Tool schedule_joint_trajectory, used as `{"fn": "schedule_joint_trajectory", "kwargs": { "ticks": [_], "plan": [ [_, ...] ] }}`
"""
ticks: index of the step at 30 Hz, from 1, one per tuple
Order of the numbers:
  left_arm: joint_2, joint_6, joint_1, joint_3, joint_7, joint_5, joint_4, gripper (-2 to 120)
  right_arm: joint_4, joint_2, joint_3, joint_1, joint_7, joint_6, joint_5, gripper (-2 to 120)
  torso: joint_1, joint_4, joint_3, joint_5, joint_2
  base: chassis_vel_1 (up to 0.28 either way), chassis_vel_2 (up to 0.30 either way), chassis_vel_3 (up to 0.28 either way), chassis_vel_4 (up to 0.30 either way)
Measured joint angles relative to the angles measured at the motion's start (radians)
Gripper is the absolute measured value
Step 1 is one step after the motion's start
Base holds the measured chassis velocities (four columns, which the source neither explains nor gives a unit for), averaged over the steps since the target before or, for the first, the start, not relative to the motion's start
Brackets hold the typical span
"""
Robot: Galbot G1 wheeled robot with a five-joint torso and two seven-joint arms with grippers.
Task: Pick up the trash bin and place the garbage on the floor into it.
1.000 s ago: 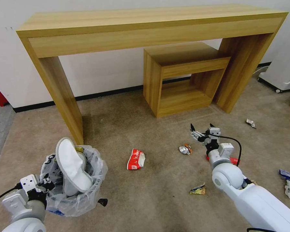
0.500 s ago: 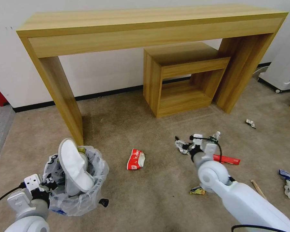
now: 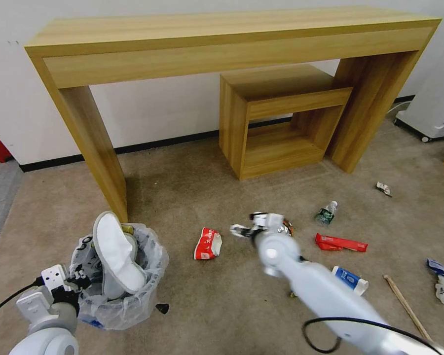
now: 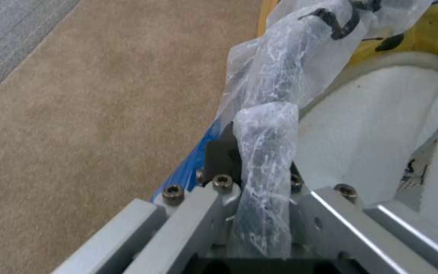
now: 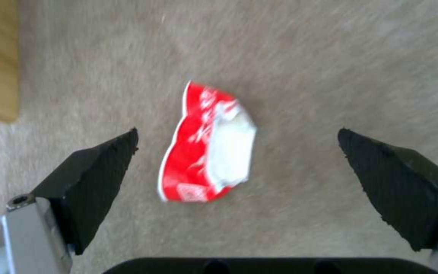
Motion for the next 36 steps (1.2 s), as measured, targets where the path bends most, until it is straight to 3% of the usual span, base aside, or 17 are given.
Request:
{"fn": "schedule_joint_trajectory", "kwargs": {
  "ticks": [12, 28, 36],
  "plan": [
    [-0.004, -0.025, 0.016, -0.008, 0.01, 0.004, -0.008, 1, -0.287, 0.143, -0.042, 0.054, -0.027, 0.02, -0.109, 100, 0.0, -0.0004, 0.0, 0.0, 0.0, 0.0, 0.0, 0.0, 0.0],
    [-0.006, -0.048, 0.022, -0.002, 0.021, 0.005, -0.016, 1, -0.509, 0.251, -0.058, 0.077, -0.111, 0.072, -0.215, 100, 0.0, -0.0003, 0.0, 0.0002, 0.0, 0.0, 0.0, 0.0, 0.0],
    [-0.008, -0.064, 0.032, 0.001, 0.03, 0.005, -0.023, 1, -0.603, 0.305, -0.061, 0.099, -0.156, 0.094, -0.251, 85, 0.0, -0.0003, 0.0, 0.0001, 0.0, 0.0, 0.0, 0.0, 0.0]
  ]
}}
